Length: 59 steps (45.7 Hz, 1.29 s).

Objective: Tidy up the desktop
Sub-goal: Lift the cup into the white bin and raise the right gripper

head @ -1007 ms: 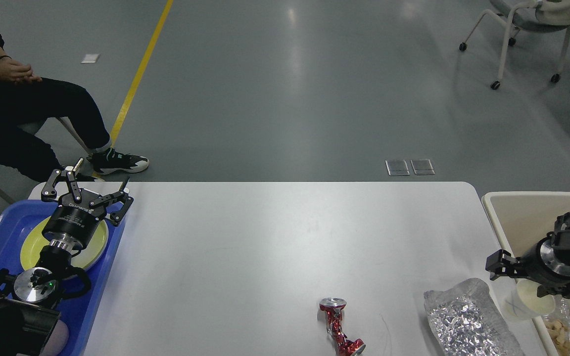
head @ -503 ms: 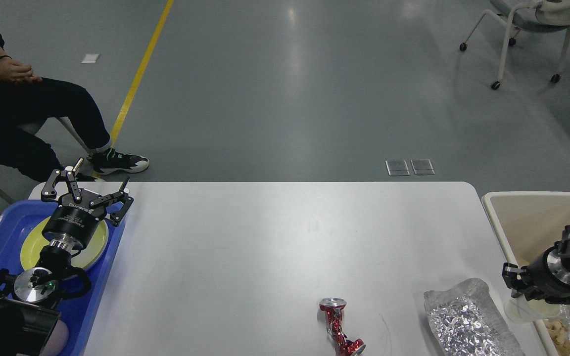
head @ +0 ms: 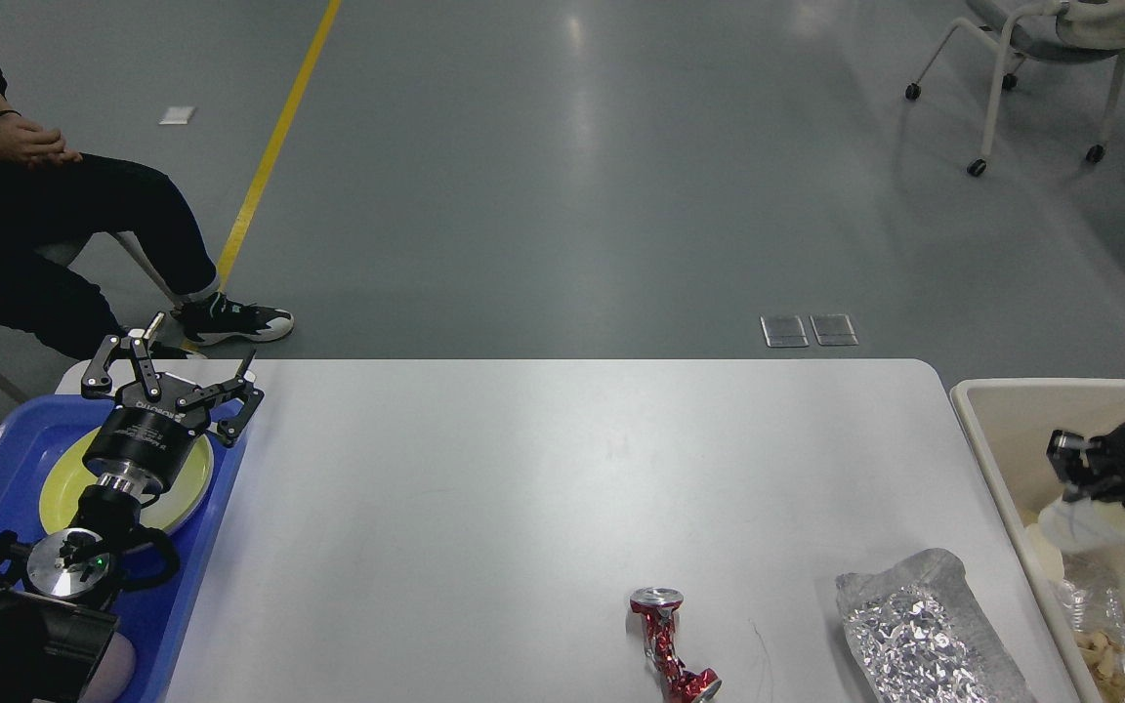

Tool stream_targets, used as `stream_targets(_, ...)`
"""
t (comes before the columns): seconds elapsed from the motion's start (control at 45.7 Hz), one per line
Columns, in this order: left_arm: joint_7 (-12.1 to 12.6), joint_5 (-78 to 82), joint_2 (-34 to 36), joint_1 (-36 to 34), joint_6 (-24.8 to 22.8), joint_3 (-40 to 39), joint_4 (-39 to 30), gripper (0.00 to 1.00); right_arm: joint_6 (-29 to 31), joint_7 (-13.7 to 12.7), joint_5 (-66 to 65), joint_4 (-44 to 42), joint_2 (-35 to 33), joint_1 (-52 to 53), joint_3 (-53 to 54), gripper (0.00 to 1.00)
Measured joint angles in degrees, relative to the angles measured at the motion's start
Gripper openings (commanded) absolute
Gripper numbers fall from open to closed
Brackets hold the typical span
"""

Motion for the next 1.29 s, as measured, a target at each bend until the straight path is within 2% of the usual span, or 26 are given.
stream_targets(0.35,0.0,0.0,0.0,0.0,0.0,0.0,0.0,0.97,17.3,0.0,-0.5,2.9,-8.1,30.6,-1.5,0.0)
stream_targets(0.438,0.0,0.0,0.0,0.0,0.0,0.0,0.0,0.97,19.4,0.0,-0.5,2.9,-9.0,34.0,-0.8,0.0)
stream_targets(0.547,0.0,0.0,0.0,0.0,0.0,0.0,0.0,0.96,19.1,0.0,-0.5,2.1,-9.3,34.0,-0.2,0.0)
stream_targets(0.635,0.0,0.0,0.0,0.0,0.0,0.0,0.0,0.96,16.7,0.0,-0.6,-0.4,-10.2,30.2,0.0,0.0)
stream_targets(0.722,0.0,0.0,0.0,0.0,0.0,0.0,0.0,0.97,11.9,-0.1,-0.6,-4.5,-11.8,23.5,0.6,0.0)
stream_targets(0.788,0.0,0.0,0.0,0.0,0.0,0.0,0.0,0.97,4.7,-0.1,-0.5,-8.1,-12.9,15.2,2.4,0.0)
stream_targets(0.941,0.0,0.0,0.0,0.0,0.0,0.0,0.0,0.97,-9.2,-0.1,-0.3,-10.4,-13.1,-0.3,8.4,0.0)
stream_targets(1.028,0.0,0.0,0.0,0.0,0.0,0.0,0.0,0.97,-14.0,-0.1,-0.3,-11.8,-13.1,-7.9,11.5,0.0)
stream_targets(1.072,0.0,0.0,0.0,0.0,0.0,0.0,0.0,0.97,-15.1,0.0,-0.4,-13.1,-13.0,-11.3,12.9,0.19)
stream_targets(1.16,0.0,0.0,0.0,0.0,0.0,0.0,0.0,0.96,-16.2,0.0,-0.4,-16.1,-12.6,-16.7,15.1,0.64)
stream_targets(1.182,0.0,0.0,0.0,0.0,0.0,0.0,0.0,0.97,-16.4,0.0,-0.4,-16.9,-12.5,-17.8,15.6,0.72)
stream_targets(1.291,0.0,0.0,0.0,0.0,0.0,0.0,0.0,0.97,-17.3,0.0,-0.4,-20.8,-11.6,-22.8,18.5,0.91)
